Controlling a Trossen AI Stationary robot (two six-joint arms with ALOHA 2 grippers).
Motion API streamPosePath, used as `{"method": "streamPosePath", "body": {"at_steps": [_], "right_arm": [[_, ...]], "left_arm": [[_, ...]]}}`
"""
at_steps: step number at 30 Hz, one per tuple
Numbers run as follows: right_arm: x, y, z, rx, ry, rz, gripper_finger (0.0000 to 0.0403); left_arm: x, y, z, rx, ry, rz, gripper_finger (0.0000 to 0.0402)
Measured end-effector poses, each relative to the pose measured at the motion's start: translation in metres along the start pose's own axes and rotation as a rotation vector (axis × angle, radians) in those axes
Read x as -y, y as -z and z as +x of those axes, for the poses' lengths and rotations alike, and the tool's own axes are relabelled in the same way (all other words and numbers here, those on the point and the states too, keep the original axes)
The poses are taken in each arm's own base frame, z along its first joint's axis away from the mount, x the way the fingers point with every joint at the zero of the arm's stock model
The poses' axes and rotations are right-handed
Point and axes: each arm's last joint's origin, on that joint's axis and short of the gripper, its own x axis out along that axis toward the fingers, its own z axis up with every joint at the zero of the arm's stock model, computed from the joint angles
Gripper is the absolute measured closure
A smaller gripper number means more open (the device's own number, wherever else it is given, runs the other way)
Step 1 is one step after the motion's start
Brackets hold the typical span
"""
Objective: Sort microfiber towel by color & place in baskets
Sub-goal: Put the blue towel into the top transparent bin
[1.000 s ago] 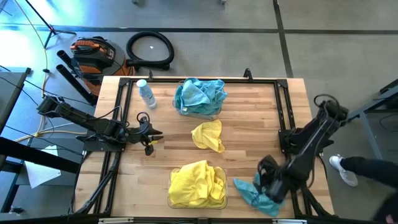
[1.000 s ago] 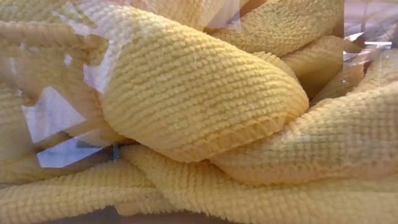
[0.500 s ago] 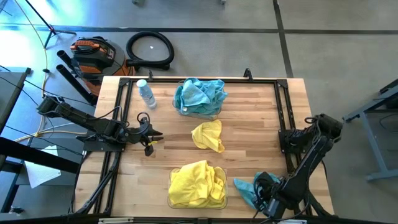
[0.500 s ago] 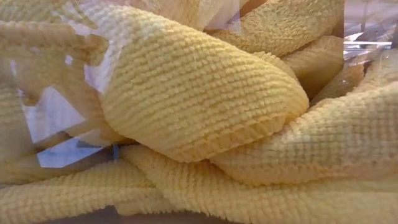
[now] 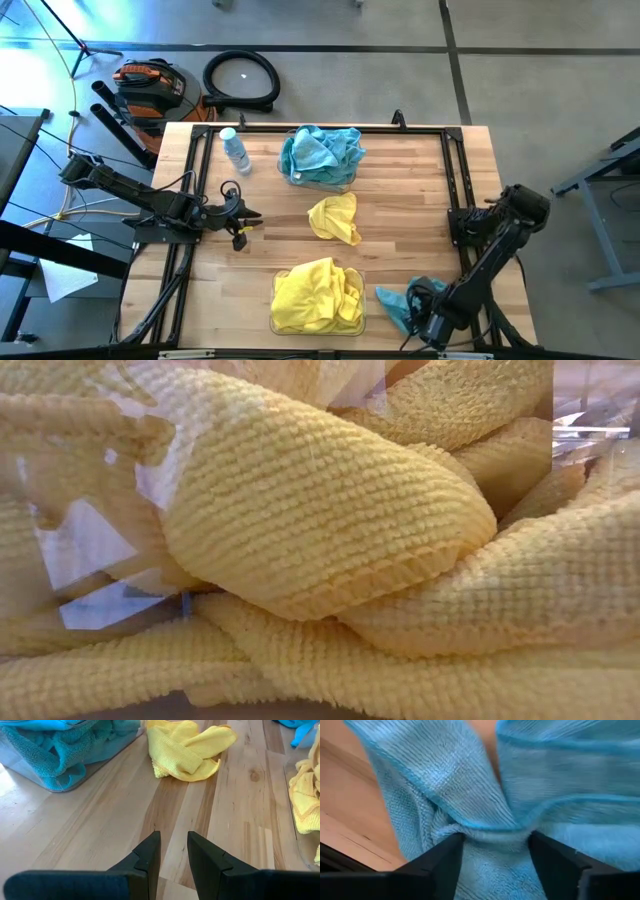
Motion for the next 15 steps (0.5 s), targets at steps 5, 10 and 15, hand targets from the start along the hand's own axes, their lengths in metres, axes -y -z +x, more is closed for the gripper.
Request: {"method": "streamPosePath", "body": {"at_steps": [5,10,15], "right_arm": [[0.016,-0.008,0.025,-0.045,-0.078,0.038,0.0161],[0.020,-0.020,0.028,-0.063,-0.005,0.048,0.0194],[0.013,-0.043,0.028,-0.085,0.057,-0.022,0.0288]], "left_arm": [[0.000,0.000,0.000,0.000,0.000,0.000,0.0316],[0.000,-0.001,0.000,0.005,0.003,-0.002,0.0316],[0.000,-0.001,0.000,0.006,0.003,-0.002,0.0316]]}}
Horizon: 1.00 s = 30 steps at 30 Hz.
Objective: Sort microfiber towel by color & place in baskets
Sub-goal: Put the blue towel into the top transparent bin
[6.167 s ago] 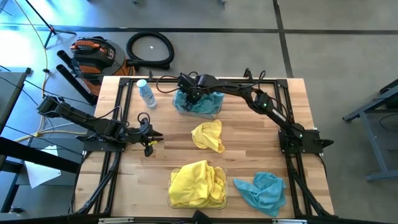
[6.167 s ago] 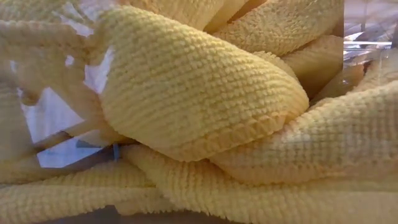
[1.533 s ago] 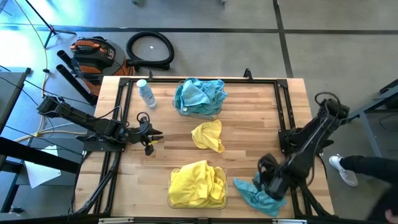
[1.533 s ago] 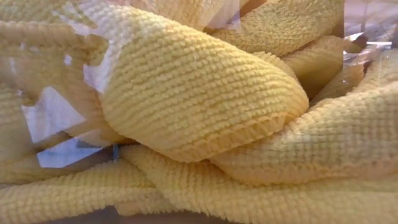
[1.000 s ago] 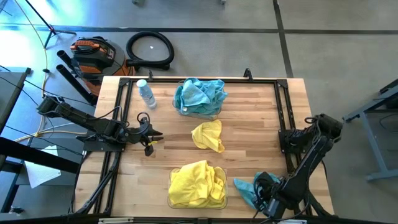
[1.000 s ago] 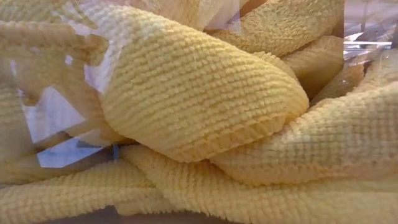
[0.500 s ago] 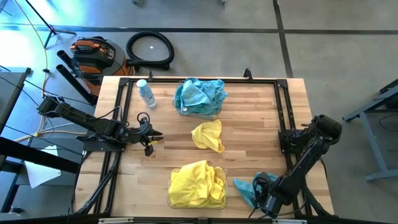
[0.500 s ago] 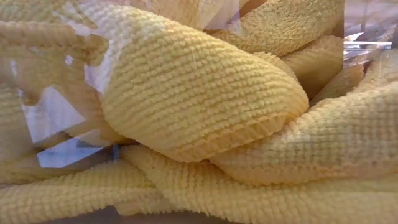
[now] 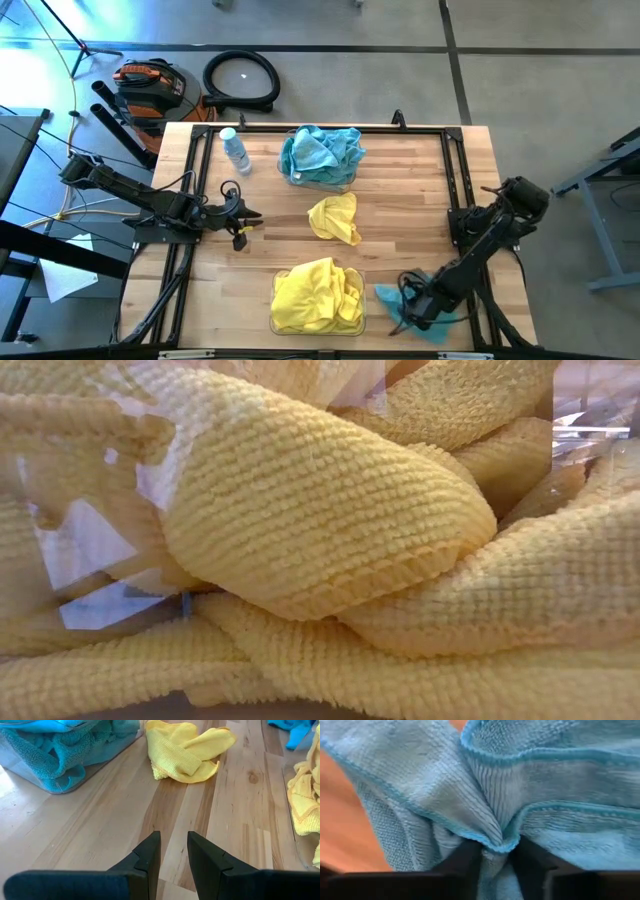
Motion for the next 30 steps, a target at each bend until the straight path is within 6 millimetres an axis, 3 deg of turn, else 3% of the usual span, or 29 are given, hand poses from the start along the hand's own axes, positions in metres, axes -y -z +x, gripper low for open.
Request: {"method": "streamPosePath", "body": {"at_steps": [4,8,14,19,24,30], "right_arm": [[-0.006,-0.021,-0.007,0.073,0.063,-0.061,0.0379],[-0.006,-0.043,-0.025,0.201,0.197,-0.098,0.0378],[-0.014,-0.078,-0.091,0.380,0.297,-0.159,0.0391],[-0.023,-0.115,-0.151,0.616,0.234,-0.229,0.0395],[-0.034,-0.170,-0.203,0.761,0.182,-0.335,0.0399],[-0.042,-0.239,-0.261,0.990,-0.005,-0.436,0.0401]], "left_arm": [[0.000,0.000,0.000,0.001,-0.001,0.000,0.0316],[0.000,0.000,0.000,0.001,-0.001,0.000,0.0316],[0.000,0.000,0.000,0.001,0.000,0.002,0.0316],[0.000,0.000,0.000,0.001,0.000,0.002,0.0316],[0.000,0.000,0.000,0.001,0.000,0.002,0.0316],[0.000,0.000,0.000,0.001,0.000,0.002,0.0316]]}}
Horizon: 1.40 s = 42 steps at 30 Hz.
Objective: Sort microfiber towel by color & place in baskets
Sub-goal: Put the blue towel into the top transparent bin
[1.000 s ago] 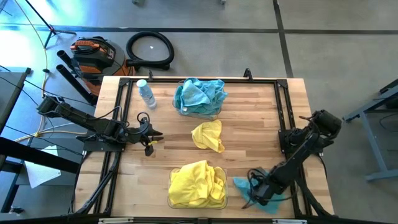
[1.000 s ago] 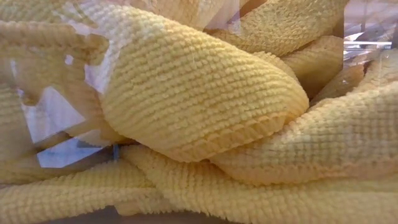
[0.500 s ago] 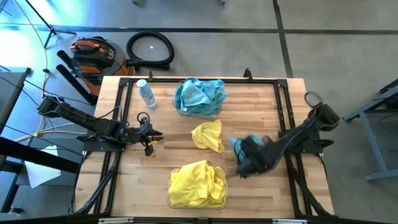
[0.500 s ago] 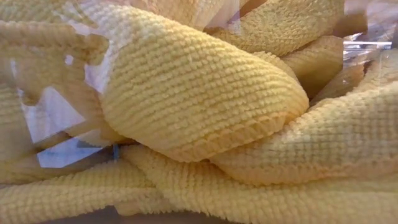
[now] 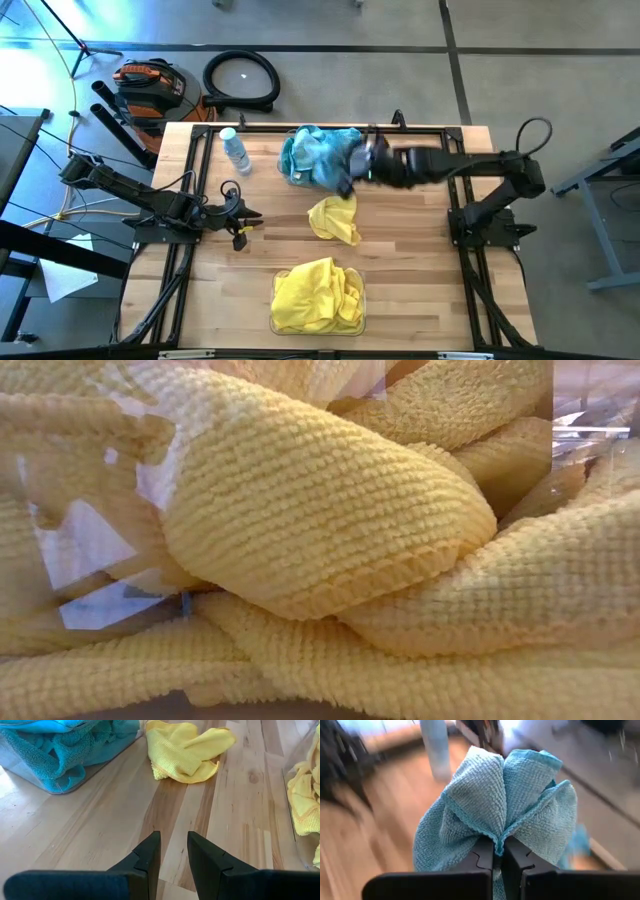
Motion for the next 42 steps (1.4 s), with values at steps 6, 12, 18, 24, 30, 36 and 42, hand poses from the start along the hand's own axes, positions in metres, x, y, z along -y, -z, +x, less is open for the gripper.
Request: {"method": "streamPosePath", "body": {"at_steps": [6,12,18,24,30,36,42], "right_arm": [[0.028,-0.044,0.035,0.183,-0.081,-0.009,0.0402],[0.042,-0.033,0.105,0.026,-0.040,-0.022,0.0402],[0.056,-0.003,0.178,-0.179,-0.049,0.062,0.0402],[0.068,0.027,0.231,-0.321,-0.066,0.118,0.0403],[0.070,0.045,0.257,-0.379,-0.074,0.119,0.0401],[0.071,0.046,0.259,-0.395,-0.134,0.172,0.0368],[0.070,0.034,0.254,-0.408,-0.165,0.216,0.0304]], "left_arm": [[0.000,0.000,0.000,0.000,0.000,0.026,0.0316],[0.000,0.000,0.000,-0.001,0.000,0.033,0.0316],[0.000,0.000,0.000,-0.001,0.000,0.028,0.0316],[0.000,0.000,0.000,-0.001,0.000,0.027,0.0316],[0.000,0.000,0.000,-0.001,0.000,0.032,0.0316],[0.000,0.000,0.000,-0.001,0.000,0.034,0.0316],[0.000,0.000,0.000,-0.001,0.000,0.034,0.0316]]}}
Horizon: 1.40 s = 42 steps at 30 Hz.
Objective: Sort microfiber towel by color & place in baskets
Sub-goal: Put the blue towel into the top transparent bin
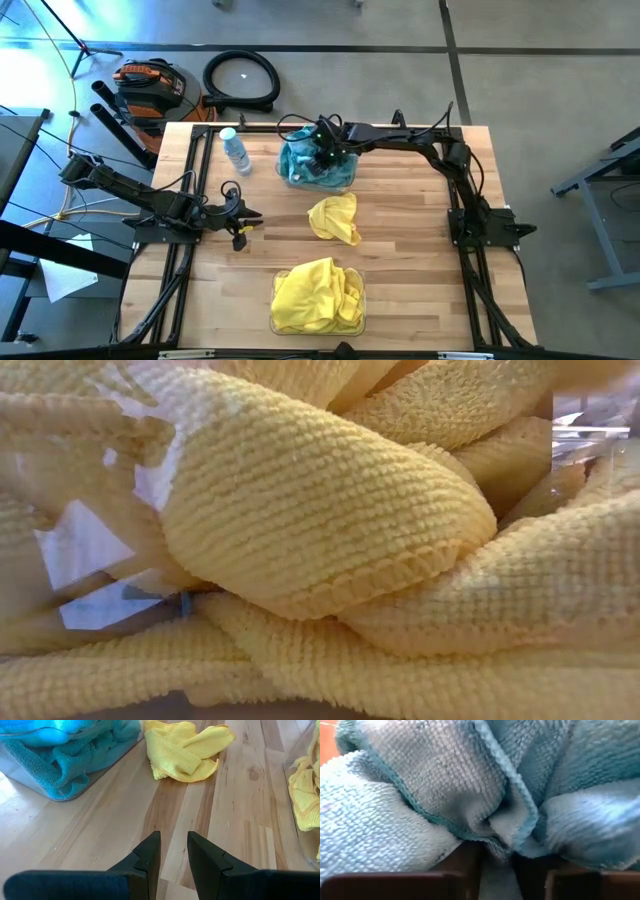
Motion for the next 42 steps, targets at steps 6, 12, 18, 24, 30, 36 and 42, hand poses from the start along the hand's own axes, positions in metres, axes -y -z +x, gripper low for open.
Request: {"method": "streamPosePath", "body": {"at_steps": [6,12,18,24,30,36,42], "right_arm": [[-0.012,-0.019,-0.037,0.001,-0.011,-0.005,0.0280],[-0.020,-0.032,-0.074,0.010,0.084,-0.016,0.0279],[-0.034,-0.035,-0.089,0.021,0.084,-0.040,0.0279],[-0.048,-0.035,-0.102,0.081,0.189,-0.071,0.0279],[-0.047,-0.033,-0.120,0.054,0.315,-0.035,0.0279],[-0.051,-0.034,-0.119,-0.020,0.087,-0.048,0.0279],[-0.060,-0.038,-0.117,0.085,0.114,-0.074,0.0279]], "left_arm": [[0.000,0.000,0.000,-0.003,-0.001,0.001,0.0316],[0.000,0.001,0.000,-0.007,-0.003,0.003,0.0316],[0.000,0.001,0.000,-0.008,-0.003,-0.003,0.0316],[0.000,0.001,0.000,-0.007,-0.002,-0.005,0.0316],[0.000,0.001,0.000,-0.008,-0.003,-0.005,0.0316],[0.000,0.001,0.000,-0.008,-0.003,-0.005,0.0316],[0.000,0.001,0.000,-0.007,-0.002,-0.006,0.0316]]}}
